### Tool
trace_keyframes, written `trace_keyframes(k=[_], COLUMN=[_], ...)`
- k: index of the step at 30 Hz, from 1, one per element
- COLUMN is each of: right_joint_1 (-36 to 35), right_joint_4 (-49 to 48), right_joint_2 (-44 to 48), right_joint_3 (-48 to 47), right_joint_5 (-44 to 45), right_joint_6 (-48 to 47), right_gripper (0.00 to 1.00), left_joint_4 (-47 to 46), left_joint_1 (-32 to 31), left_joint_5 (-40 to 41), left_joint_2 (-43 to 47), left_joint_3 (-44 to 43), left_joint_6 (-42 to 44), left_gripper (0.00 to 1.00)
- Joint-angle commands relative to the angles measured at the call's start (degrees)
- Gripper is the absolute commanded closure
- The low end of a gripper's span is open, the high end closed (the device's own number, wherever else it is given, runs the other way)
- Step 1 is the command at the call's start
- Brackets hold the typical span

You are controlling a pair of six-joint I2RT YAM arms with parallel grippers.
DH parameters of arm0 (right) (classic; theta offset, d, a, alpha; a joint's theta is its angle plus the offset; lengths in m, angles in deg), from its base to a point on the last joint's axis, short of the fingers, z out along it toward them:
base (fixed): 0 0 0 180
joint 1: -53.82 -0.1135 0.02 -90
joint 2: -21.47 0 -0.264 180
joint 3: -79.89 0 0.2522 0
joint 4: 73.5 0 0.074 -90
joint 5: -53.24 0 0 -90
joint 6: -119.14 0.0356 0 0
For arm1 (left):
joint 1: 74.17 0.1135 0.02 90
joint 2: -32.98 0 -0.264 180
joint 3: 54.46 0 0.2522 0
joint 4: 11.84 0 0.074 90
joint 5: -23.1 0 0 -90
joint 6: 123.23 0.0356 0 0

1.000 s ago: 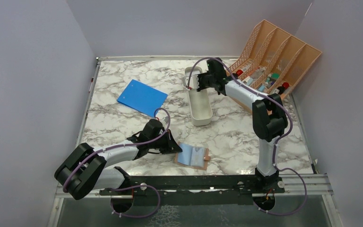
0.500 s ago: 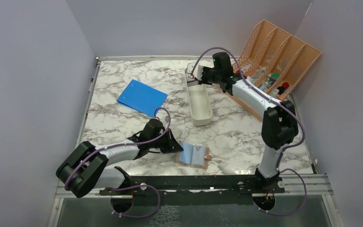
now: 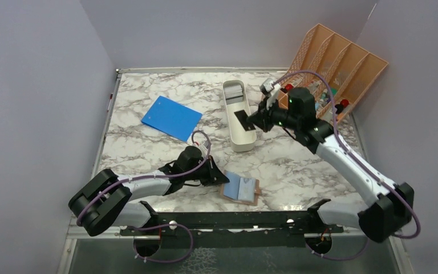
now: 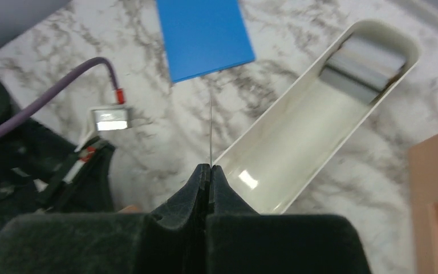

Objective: Put the credit cards into the card holder
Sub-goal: Pick up the credit card from the storage box, then insert the credit card into the card holder.

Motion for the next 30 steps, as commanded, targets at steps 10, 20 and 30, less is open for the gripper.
trace_keyframes(k=[10,20,30], right_joint_1=[-2.12,-3.1,-4.81], right_joint_4=[-5.49,-17.64,-27.45], right_joint_2=[29.79,30.76,22.51], right_joint_3=[37.26,53.82,59.03], right_joint_5=[-4.32,-6.37,-1.85], right_joint_6=[46.87,59.19,62.46], right_gripper=[0.99,0.99,0.99], left_joint_4=[-3.72,-5.3,-5.74], left_joint_1=[-8.37,-9.08,-9.82], left_joint_5=[14.25,22.02,18.08], left_joint_2=[-0.97,2.5,-0.41], left_joint_3=[3.54,7.19,6.65], left_joint_6=[-4.82,-9.68,-7.33], left_gripper=[1.0,1.0,0.89])
